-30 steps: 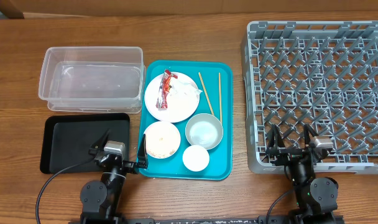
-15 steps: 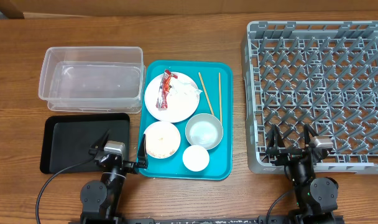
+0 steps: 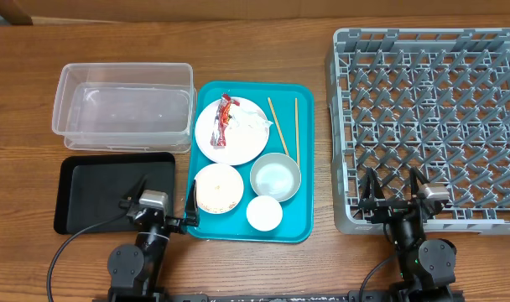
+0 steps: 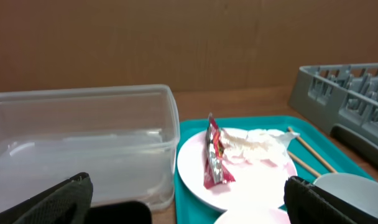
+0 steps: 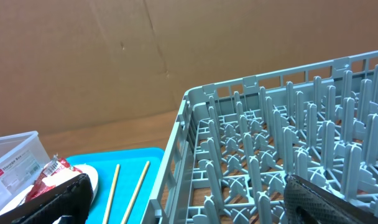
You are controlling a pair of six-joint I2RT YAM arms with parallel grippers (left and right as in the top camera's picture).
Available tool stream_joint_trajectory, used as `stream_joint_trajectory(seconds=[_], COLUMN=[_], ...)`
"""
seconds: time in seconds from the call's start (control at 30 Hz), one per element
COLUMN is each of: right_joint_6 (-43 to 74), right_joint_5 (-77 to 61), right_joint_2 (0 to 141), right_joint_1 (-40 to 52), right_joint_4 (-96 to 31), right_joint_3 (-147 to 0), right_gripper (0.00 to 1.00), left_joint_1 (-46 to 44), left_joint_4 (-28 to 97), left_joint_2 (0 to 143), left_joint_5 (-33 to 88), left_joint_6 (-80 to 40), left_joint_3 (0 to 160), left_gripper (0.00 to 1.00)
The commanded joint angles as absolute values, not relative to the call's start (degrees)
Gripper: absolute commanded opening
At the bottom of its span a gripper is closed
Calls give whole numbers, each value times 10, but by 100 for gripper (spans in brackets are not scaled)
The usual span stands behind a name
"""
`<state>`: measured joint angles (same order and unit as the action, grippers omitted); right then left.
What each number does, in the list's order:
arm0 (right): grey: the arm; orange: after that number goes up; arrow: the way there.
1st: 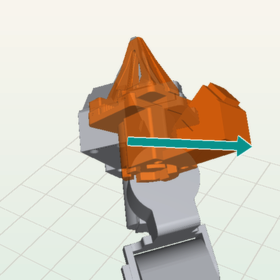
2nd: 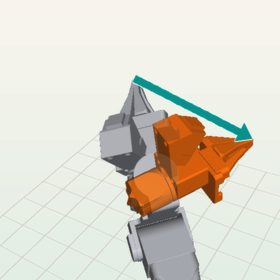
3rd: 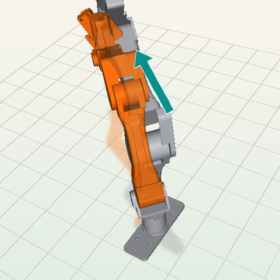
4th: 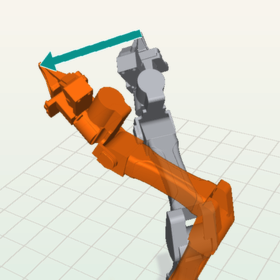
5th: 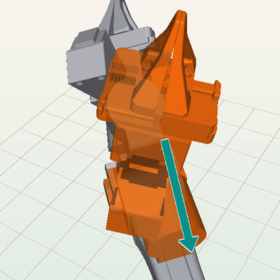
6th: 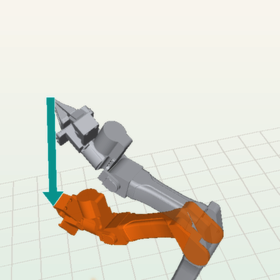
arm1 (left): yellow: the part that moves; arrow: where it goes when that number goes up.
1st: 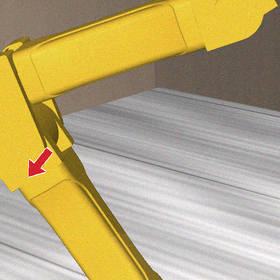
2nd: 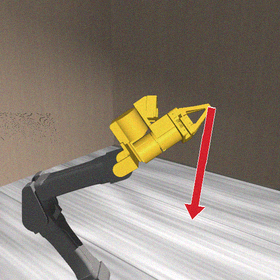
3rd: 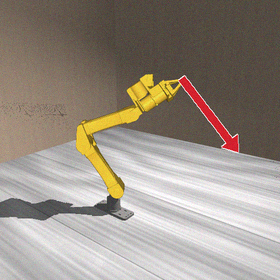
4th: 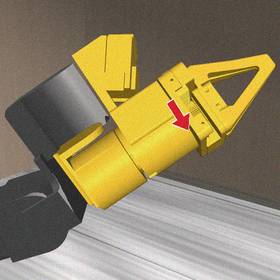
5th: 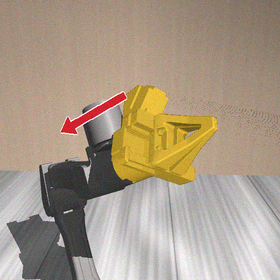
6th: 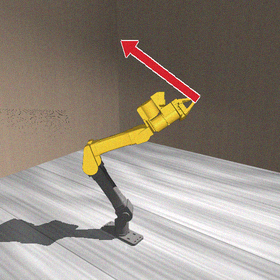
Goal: Sort waste into correct bins and load items into the dishwasher
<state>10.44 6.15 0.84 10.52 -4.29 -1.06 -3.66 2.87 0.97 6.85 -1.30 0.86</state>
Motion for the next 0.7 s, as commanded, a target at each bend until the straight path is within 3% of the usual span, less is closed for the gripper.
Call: stream_joint_trajectory(seconds=[0.0,0.1,0.2,0.3,0.43,0.57,0.67], right_joint_6=[105,106,147,206,215,215,210], right_joint_5=[59,49,-56,-123,-148,-147,-144], right_joint_2=[3,3,4,4,4,29,112], right_joint_1=[104,104,104,104,104,104,104], right_joint_4=[-41,-36,-30,3,-5,-107,-270], right_joint_3=[-5,-5,-5,-5,-57,-170,-314], right_gripper=[100,100,100,100,100,100,100], left_joint_1=[-34,-34,-34,-34,-34,-34,-34], left_joint_4=[26,5,-60,-73,-66,41,184], left_joint_2=[6,6,6,6,21,96,235], left_joint_5=[81,171,304,305,305,291,322], left_joint_6=[-18,-40,-96,-140,-103,-65,-64], left_joint_3=[5,5,8,32,111,228,354], left_gripper=[100,100,100,100,100,100,100])
